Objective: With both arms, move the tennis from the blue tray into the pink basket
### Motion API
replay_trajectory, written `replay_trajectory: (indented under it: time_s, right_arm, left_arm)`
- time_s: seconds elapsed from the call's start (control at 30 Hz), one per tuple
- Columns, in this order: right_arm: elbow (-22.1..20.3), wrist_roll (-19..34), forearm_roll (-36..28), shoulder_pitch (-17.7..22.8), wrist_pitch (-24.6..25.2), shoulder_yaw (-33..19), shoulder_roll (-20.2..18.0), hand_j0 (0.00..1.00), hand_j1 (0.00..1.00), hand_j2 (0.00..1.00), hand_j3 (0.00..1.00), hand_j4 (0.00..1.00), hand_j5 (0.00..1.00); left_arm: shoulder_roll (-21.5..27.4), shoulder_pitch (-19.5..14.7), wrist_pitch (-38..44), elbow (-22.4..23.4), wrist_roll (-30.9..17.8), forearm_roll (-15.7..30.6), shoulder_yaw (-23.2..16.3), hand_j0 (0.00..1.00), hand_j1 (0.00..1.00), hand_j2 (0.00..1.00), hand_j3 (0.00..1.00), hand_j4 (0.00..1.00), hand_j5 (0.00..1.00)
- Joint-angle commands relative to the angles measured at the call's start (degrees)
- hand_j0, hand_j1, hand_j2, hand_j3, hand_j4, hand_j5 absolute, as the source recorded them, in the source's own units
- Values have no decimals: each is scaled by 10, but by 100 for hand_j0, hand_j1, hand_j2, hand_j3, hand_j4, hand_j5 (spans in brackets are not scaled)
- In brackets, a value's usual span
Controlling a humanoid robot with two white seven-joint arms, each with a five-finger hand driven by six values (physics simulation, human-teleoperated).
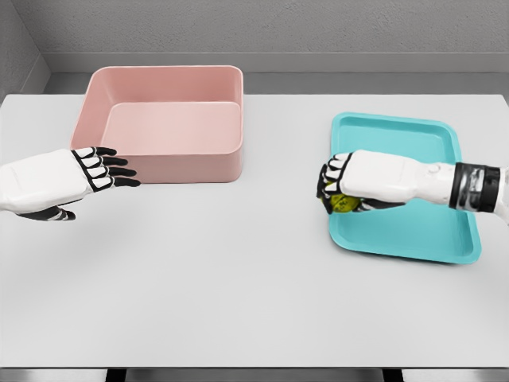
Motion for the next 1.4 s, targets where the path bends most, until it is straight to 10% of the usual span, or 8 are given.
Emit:
replay_trajectory:
  time_s: [0.0, 0.57, 1.1, 1.37]
  right_arm:
    - [-9, 18, 0, 0, 1, 1, 27, 38, 38, 38, 38, 38, 38]
    - [-1, 40, 57, -21, 1, 48, 160, 38, 38, 38, 38, 38, 38]
    - [156, 64, 118, -43, 1, 65, 301, 38, 38, 38, 38, 38, 38]
    - [151, 67, 125, -42, 1, 81, 317, 38, 38, 38, 38, 38, 38]
  left_arm:
    - [1, 0, 1, 0, 0, 3, 1, 100, 100, 100, 100, 100, 100]
    - [1, -2, 1, 0, 0, 3, 1, 100, 100, 100, 100, 100, 100]
    - [1, -2, 1, 0, 0, 3, 1, 100, 100, 100, 100, 100, 100]
    - [1, -2, 1, 0, 0, 3, 1, 100, 100, 100, 100, 100, 100]
